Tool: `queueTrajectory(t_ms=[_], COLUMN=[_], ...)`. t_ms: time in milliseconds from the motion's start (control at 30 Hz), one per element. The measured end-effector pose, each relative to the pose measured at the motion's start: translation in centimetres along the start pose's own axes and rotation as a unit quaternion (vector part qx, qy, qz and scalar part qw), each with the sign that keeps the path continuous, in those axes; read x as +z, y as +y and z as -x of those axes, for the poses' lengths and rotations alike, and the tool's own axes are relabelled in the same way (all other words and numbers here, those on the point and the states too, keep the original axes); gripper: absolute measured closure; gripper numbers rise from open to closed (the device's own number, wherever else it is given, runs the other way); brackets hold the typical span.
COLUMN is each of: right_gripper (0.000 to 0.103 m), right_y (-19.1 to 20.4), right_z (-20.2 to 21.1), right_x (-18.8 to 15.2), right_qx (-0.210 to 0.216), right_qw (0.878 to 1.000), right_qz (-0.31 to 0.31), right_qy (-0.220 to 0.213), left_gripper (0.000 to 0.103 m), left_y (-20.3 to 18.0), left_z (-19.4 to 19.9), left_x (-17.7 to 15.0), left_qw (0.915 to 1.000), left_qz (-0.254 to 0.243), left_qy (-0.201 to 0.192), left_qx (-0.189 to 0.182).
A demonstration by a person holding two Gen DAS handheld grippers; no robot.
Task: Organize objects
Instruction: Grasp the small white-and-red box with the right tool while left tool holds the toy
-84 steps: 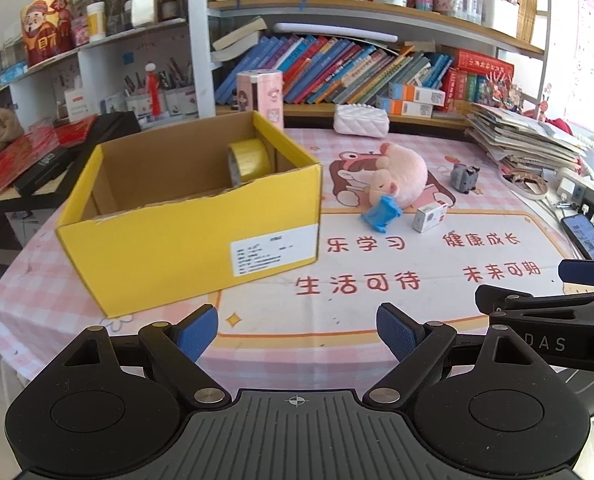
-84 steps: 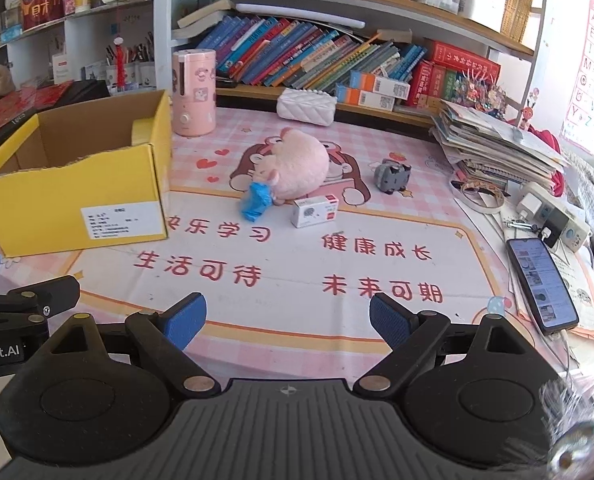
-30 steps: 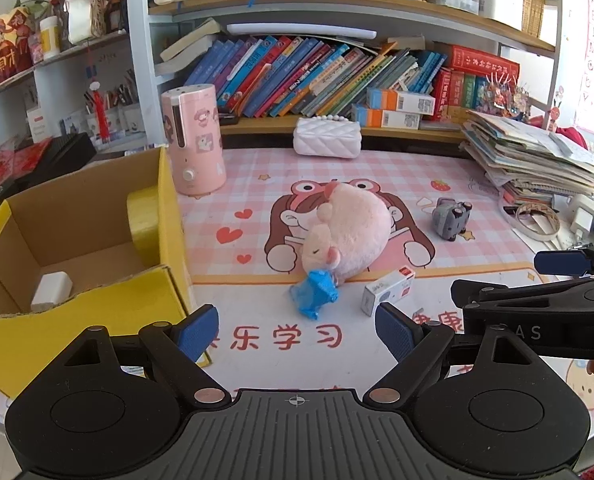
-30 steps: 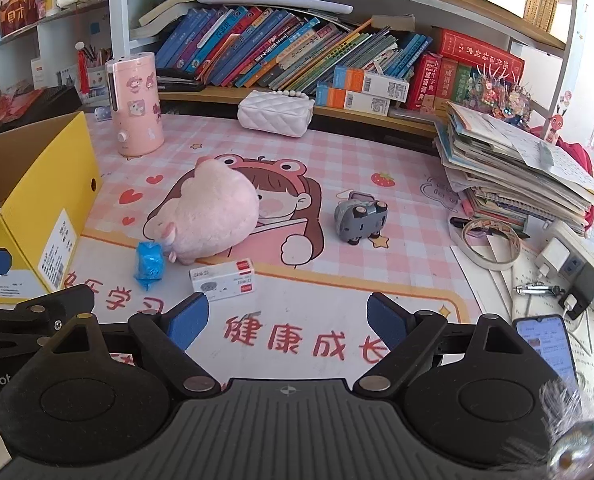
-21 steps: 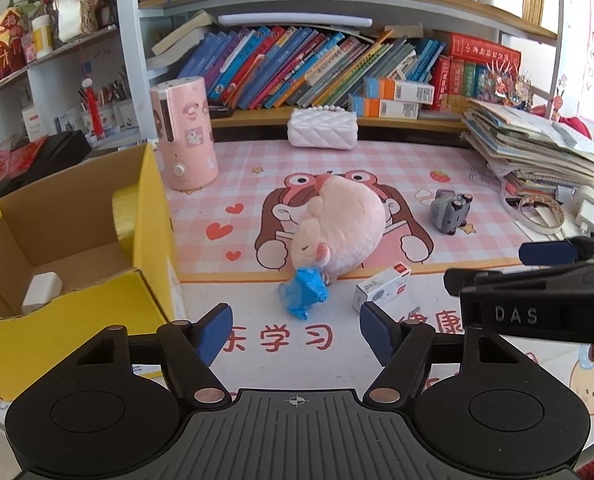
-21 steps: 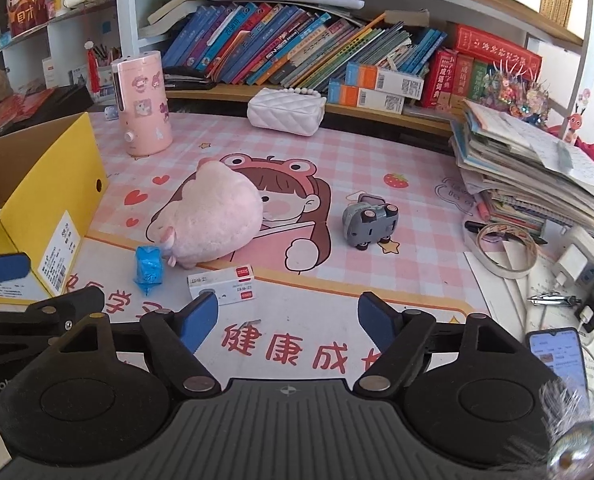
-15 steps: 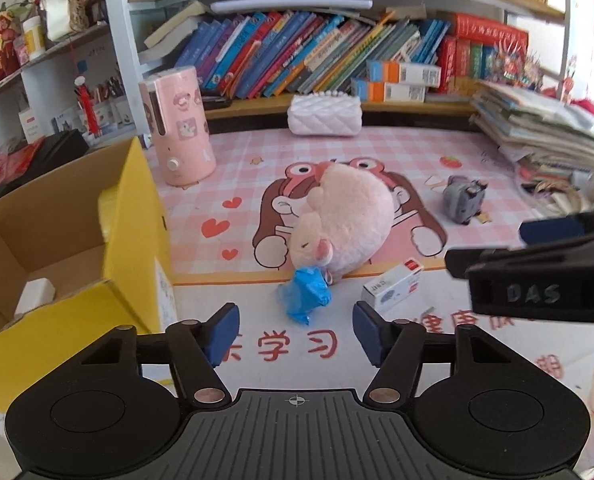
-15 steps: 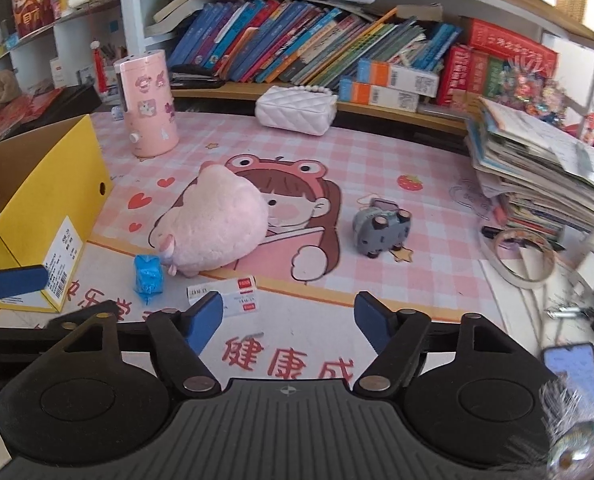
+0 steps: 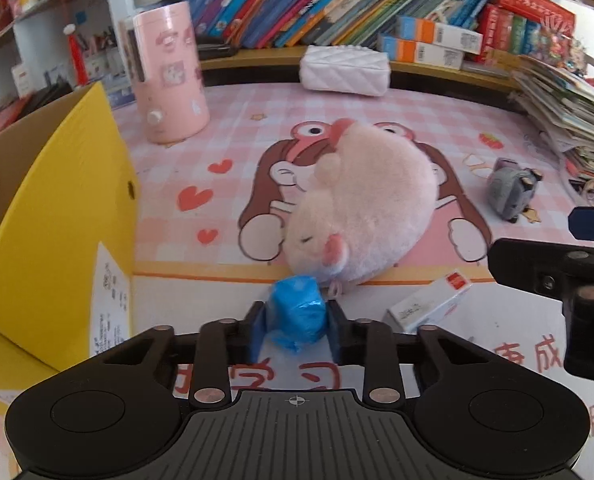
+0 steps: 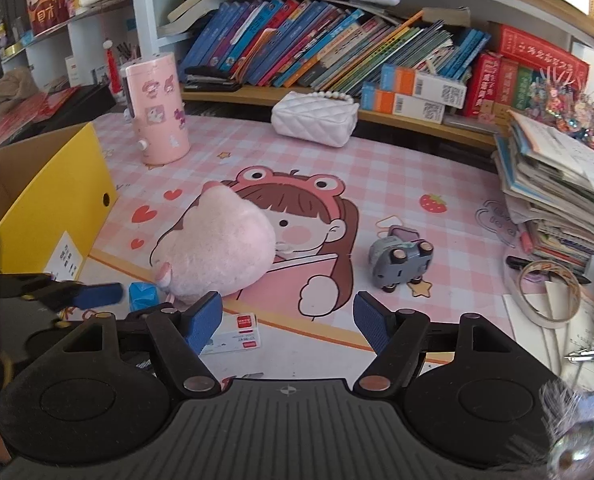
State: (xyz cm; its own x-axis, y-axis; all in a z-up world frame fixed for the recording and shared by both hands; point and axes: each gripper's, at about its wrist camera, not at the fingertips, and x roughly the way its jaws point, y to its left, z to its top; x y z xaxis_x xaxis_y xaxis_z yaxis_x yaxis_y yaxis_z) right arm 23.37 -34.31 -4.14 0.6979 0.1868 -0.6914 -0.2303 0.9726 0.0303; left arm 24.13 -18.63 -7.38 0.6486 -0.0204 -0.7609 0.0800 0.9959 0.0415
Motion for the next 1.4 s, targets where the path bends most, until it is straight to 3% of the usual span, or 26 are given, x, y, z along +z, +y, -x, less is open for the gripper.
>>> queueTrajectory(t_ms=[133, 367, 533, 667, 733, 767, 1200, 1400], right_gripper=[0.029, 0.029, 0.03, 0.035, 0.043, 0.051, 0.051, 0.051], right_y=[0.4, 2.6, 4.2, 4.6, 4.7, 4.9, 6.1, 8.8], right_z=[-0.8, -3.8, -6.0, -7.1, -7.2, -7.1, -1.2, 2.4], right_x=[-0.2, -0.8, -1.2, -1.6, -1.6, -1.5, -1.2, -2.3], right_qx=[0.013, 0.039, 0.045, 0.046, 0.054, 0.054, 0.028, 0.016], right_qw=[1.0, 0.996, 0.992, 0.99, 0.989, 0.989, 0.998, 0.999], right_qz=[0.009, 0.058, 0.095, 0.113, 0.119, 0.124, 0.045, 0.026], right_qy=[0.008, 0.048, 0.069, 0.074, 0.069, 0.065, 0.041, 0.026], left_gripper=[0.079, 0.079, 0.079, 0.079, 0.079, 0.079, 0.079, 0.079], left_y=[1.0, 2.1, 2.8, 3.3, 3.5, 3.6, 5.9, 8.6], left_z=[2.1, 4.6, 5.7, 6.5, 6.9, 7.1, 10.4, 12.4], left_x=[-0.6, -2.7, -3.3, -3.5, -3.6, -3.6, -4.4, -5.5], left_qw=[0.9998, 0.9999, 0.9999, 0.9999, 0.9998, 0.9998, 0.9975, 0.9951], left_qz=[-0.003, 0.0, 0.002, 0.01, 0.012, 0.012, 0.006, 0.007], left_qy=[-0.018, 0.013, 0.011, 0.005, 0.001, -0.002, -0.046, -0.071], left_qx=[0.005, -0.003, -0.006, -0.009, -0.013, -0.015, -0.053, -0.068])
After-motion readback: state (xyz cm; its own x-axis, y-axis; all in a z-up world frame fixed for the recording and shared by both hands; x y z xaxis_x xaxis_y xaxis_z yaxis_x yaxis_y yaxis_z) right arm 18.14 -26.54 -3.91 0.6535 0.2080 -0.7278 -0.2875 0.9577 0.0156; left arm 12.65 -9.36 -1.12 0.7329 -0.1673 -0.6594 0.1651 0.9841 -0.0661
